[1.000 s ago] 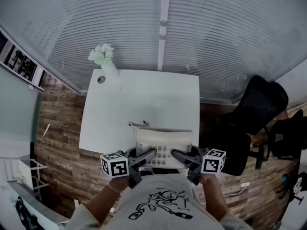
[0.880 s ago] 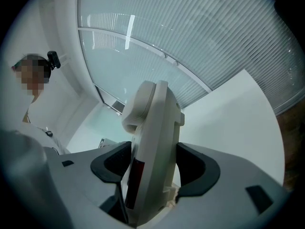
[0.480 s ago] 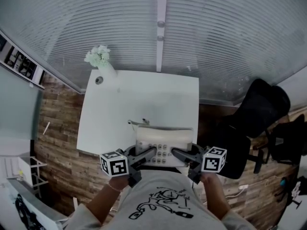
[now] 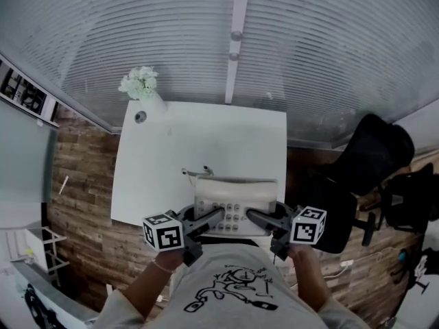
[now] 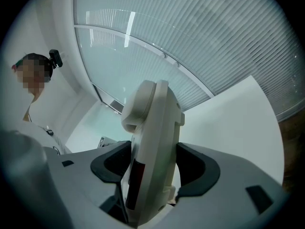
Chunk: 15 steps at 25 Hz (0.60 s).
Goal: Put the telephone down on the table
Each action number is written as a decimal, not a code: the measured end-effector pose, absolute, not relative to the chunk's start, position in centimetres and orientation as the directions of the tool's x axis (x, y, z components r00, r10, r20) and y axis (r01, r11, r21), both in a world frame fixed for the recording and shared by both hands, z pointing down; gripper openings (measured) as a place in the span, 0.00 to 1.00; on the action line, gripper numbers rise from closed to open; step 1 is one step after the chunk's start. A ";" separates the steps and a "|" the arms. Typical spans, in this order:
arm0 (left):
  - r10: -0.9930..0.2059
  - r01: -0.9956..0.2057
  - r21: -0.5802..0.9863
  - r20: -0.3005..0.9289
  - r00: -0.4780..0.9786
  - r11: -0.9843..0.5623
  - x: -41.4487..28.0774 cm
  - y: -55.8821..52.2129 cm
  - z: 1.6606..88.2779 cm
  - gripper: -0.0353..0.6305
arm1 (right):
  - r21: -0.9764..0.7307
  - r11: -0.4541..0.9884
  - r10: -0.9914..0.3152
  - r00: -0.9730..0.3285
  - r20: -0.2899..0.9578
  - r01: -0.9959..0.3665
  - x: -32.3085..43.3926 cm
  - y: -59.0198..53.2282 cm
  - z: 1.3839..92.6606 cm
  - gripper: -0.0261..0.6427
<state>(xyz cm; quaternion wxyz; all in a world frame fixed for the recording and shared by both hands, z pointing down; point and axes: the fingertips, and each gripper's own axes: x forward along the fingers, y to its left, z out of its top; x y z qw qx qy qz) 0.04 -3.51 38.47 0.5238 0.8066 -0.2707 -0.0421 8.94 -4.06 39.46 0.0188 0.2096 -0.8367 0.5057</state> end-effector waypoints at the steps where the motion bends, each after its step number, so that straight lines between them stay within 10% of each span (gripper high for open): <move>1: -0.475 -0.390 0.869 0.216 0.853 -0.305 -0.2 -3.8 38.5 0.37 | -0.838 0.399 -0.334 -0.910 0.245 -0.372 8.7 -4.3 39.4 0.50; 15: -0.420 -0.391 0.868 0.245 0.874 -0.308 -1.2 -5.9 39.5 0.37 | -0.841 0.377 -0.335 -0.903 0.268 -0.389 7.6 -6.2 40.5 0.50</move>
